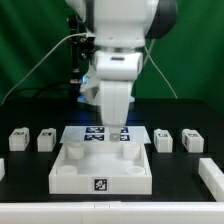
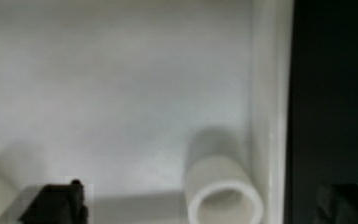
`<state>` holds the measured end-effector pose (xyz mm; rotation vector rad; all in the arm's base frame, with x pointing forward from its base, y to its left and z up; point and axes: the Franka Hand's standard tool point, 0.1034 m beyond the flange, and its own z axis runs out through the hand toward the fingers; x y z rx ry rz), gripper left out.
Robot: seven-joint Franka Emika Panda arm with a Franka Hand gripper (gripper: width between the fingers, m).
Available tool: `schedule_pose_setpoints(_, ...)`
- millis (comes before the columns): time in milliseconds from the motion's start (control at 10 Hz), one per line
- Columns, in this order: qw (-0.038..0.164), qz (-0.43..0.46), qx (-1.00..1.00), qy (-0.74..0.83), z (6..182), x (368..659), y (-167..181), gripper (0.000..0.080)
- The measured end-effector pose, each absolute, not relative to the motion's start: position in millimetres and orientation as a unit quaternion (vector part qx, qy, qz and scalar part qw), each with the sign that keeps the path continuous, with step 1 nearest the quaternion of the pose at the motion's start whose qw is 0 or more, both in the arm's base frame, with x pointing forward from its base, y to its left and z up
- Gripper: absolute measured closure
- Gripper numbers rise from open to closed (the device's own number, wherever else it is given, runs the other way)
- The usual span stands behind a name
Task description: Assemble one leg
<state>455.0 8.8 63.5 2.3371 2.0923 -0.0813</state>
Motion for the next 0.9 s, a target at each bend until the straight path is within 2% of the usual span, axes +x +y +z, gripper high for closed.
schedule_pose_setpoints(300,-0.003,-0.019,0.744,0.668,44.7,440.6,-1.5,0.0150)
schedule_pose_setpoints(700,-0.004,-0.019,0.744,0.668,43.8,440.4,-1.7,0.0150)
schedule_pose_setpoints(900,-0.002,-0.005,0.732,0.682,23.0,431.4,-9.9,0.0150)
